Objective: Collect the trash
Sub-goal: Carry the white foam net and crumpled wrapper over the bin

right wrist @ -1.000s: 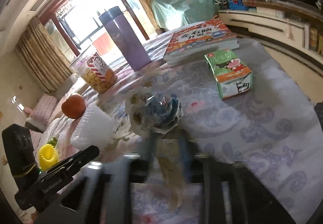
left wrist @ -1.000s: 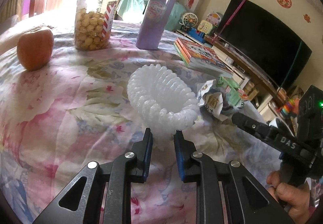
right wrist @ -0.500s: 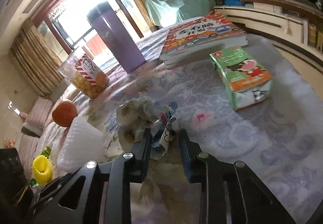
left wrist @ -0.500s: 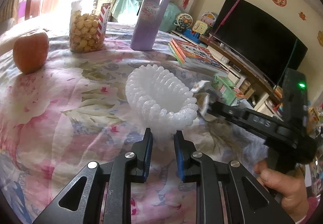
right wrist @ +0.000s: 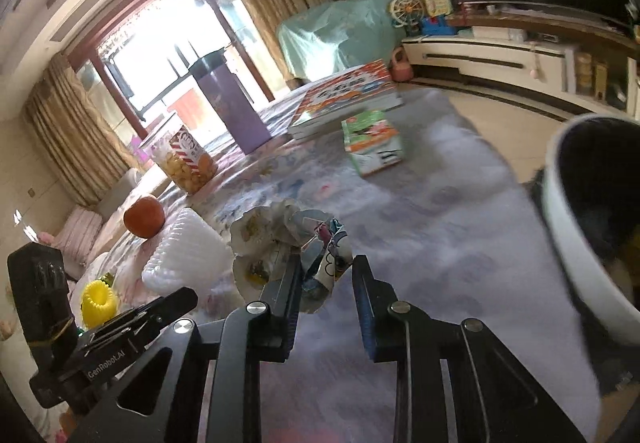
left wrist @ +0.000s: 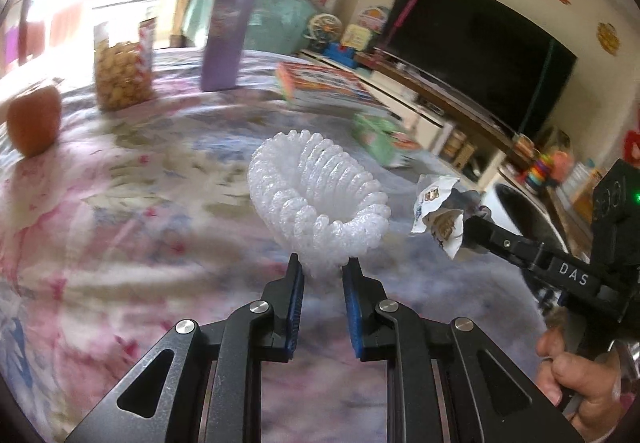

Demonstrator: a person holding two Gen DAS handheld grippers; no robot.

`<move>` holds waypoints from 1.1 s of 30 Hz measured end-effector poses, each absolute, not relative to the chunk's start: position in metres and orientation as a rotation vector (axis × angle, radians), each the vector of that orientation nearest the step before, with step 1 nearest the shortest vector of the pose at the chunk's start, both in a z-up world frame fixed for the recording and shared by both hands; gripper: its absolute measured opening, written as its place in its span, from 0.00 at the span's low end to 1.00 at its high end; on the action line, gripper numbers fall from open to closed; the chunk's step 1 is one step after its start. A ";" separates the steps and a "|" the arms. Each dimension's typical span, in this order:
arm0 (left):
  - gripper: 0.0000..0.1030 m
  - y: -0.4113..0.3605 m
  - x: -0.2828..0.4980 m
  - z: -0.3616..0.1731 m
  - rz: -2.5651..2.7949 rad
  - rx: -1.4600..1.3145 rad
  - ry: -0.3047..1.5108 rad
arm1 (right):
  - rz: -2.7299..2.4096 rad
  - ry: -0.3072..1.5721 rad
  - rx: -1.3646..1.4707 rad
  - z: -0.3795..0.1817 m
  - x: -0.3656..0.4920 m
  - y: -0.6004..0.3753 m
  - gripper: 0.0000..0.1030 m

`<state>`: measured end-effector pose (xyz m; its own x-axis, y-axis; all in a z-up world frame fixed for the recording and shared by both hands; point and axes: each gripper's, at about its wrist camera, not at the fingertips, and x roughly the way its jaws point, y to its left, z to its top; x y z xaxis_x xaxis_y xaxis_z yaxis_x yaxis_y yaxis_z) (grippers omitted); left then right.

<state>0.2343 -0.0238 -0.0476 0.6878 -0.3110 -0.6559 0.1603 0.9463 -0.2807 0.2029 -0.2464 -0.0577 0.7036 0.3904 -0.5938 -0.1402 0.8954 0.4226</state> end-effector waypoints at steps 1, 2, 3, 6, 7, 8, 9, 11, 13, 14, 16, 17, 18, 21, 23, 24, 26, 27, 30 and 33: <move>0.17 -0.028 0.233 -0.046 -0.277 -0.201 0.768 | 0.291 0.727 0.370 -0.056 0.197 -0.253 0.25; 0.17 -0.035 0.232 -0.043 -0.294 -0.191 0.768 | 0.283 0.719 0.375 -0.054 0.192 -0.258 0.25; 0.17 -0.039 0.230 -0.041 -0.304 -0.185 0.768 | 0.273 0.709 0.382 -0.052 0.186 -0.263 0.25; 0.17 -0.053 0.226 -0.037 -0.338 -0.166 0.767 | 0.243 0.681 0.400 -0.047 0.173 -0.278 0.25; 0.17 -0.057 0.226 -0.037 -0.347 -0.160 0.767 | 0.234 0.674 0.405 -0.046 0.169 -0.281 0.25; 0.17 -0.061 0.225 -0.035 -0.357 -0.152 0.768 | 0.227 0.667 0.415 -0.045 0.165 -0.286 0.25; 0.17 -0.065 0.225 -0.035 -0.366 -0.145 0.770 | 0.220 0.662 0.422 -0.045 0.161 -0.289 0.25; 0.17 -0.072 0.224 -0.034 -0.382 -0.139 0.774 | 0.203 0.655 0.432 -0.044 0.155 -0.296 0.25; 0.17 -0.077 0.225 -0.034 -0.397 -0.133 0.781 | 0.193 0.650 0.434 -0.044 0.149 -0.299 0.25; 0.17 -0.081 0.226 -0.034 -0.406 -0.127 0.783 | 0.185 0.646 0.434 -0.044 0.146 -0.302 0.25; 0.17 -0.085 0.227 -0.035 -0.416 -0.120 0.787 | 0.171 0.640 0.434 -0.044 0.140 -0.306 0.25; 0.17 -0.088 0.228 -0.035 -0.423 -0.115 0.787 | 0.160 0.636 0.433 -0.045 0.137 -0.308 0.25; 0.17 -0.091 0.228 -0.035 -0.430 -0.110 0.788 | 0.153 0.633 0.434 -0.045 0.133 -0.310 0.25; 0.17 -0.100 0.227 -0.036 -0.447 -0.096 0.792 | 0.132 0.624 0.443 -0.044 0.125 -0.319 0.25; 0.17 -0.106 0.228 -0.037 -0.458 -0.087 0.795 | 0.118 0.617 0.446 -0.044 0.120 -0.325 0.25; 0.17 -0.109 0.228 -0.038 -0.462 -0.085 0.797 | 0.114 0.615 0.450 -0.044 0.118 -0.327 0.25; 0.17 -0.114 0.228 -0.039 -0.472 -0.077 0.800 | 0.104 0.608 0.455 -0.043 0.115 -0.332 0.25; 0.17 -0.118 0.224 -0.039 -0.474 -0.074 0.801 | 0.098 0.605 0.454 -0.043 0.114 -0.334 0.25; 0.17 -0.125 0.224 -0.039 -0.485 -0.067 0.803 | 0.084 0.599 0.459 -0.043 0.110 -0.342 0.25; 0.17 -0.132 0.226 -0.038 -0.495 -0.058 0.804 | 0.073 0.596 0.467 -0.043 0.108 -0.348 0.25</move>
<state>0.2261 -0.1321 -0.0377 0.5865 -0.4459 -0.6762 0.4029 0.8848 -0.2341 0.1079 -0.3484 -0.0427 0.8282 0.1986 -0.5241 0.0666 0.8937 0.4438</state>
